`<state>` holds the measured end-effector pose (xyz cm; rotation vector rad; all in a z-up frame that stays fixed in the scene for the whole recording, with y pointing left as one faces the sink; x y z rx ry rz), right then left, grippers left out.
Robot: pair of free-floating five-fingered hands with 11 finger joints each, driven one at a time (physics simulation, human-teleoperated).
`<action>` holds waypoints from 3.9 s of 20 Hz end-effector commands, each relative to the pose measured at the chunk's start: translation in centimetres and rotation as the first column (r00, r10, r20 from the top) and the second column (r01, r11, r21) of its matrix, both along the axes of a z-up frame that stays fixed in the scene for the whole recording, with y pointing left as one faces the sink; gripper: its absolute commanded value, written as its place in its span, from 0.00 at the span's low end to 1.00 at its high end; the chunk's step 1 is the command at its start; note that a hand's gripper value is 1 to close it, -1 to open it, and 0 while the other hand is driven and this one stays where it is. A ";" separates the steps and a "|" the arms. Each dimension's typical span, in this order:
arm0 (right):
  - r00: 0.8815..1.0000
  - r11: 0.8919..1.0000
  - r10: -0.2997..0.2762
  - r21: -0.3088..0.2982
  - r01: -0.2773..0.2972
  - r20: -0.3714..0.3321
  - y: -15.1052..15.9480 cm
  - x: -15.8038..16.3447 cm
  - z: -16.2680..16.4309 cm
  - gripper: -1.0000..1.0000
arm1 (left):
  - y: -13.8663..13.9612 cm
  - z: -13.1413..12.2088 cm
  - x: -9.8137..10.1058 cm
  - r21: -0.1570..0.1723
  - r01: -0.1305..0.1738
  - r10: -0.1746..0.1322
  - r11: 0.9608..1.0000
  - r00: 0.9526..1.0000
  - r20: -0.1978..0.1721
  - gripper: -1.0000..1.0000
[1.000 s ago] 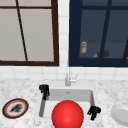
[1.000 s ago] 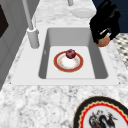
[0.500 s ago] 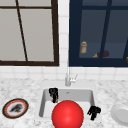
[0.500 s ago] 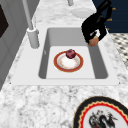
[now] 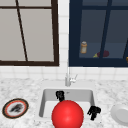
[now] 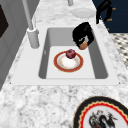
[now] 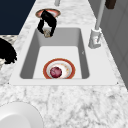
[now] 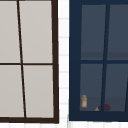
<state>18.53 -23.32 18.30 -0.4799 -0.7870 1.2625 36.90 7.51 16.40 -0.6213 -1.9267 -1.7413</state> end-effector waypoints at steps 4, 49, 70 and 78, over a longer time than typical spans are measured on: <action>1.000 1.000 0.000 0.000 0.000 0.000 0.0 0.0 0.0 0.50 | -2.7 -5.2 1.3 -0.022 -0.056 0.057 0.998 0.998 0.034 1.00; 1.000 1.000 0.000 0.000 0.000 0.000 0.0 0.0 0.0 0.50 | -6.2 -18.5 6.9 0.010 0.029 -0.029 1.000 0.999 0.022 0.00; 1.000 1.000 0.000 0.000 0.000 0.000 0.0 0.0 0.0 0.50 | 0.3 -5.3 -1.6 0.092 0.099 -0.097 0.991 0.995 -0.024 0.00; 1.000 1.000 0.000 0.000 0.000 0.000 0.0 0.0 0.0 0.50 | 5.4 0.0 -2.8 0.030 0.066 -0.066 0.997 0.998 -0.021 0.00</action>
